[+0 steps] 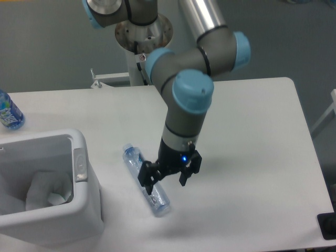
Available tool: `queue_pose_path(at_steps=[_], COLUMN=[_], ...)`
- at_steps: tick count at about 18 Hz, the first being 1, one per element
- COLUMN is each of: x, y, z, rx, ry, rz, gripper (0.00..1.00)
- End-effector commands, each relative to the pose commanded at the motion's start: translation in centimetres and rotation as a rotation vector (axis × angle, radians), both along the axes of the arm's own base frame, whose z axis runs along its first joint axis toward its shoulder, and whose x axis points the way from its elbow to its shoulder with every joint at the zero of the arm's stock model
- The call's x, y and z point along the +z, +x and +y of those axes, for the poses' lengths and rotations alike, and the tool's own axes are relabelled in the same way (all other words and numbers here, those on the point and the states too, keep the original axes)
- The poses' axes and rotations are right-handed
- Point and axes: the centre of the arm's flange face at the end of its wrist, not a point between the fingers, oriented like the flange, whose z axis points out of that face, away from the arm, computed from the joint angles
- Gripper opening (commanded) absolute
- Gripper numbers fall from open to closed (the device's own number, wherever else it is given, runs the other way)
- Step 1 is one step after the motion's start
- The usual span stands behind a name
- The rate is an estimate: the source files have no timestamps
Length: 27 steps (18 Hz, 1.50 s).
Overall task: Place the trash in the trash can
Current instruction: 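Move the gripper down to the blue-labelled plastic bottle, then close the gripper around the middle of the bottle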
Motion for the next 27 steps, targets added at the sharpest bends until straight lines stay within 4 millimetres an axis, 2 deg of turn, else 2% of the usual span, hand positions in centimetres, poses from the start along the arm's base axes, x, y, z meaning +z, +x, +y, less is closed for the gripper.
queue_pose_path(at_steps=[3, 7, 11, 21, 27], x=[-3.6, -6.3, -6.8, -10.4, -11.0], y=[-0.1, 0.4, 1.1, 2.1, 2.1], z=[1.0, 2.5, 3.1, 4.1, 4.1], rx=[-0.014, -0.031, -0.047, -0.066, -0.068], ry=[-0.065, -0.124, -0.13, -0.19, -0.2], rz=[0.001, 0.023, 0.023, 0.021, 0.02], gripper=[1.0, 1.0, 1.0, 1.0, 0.99])
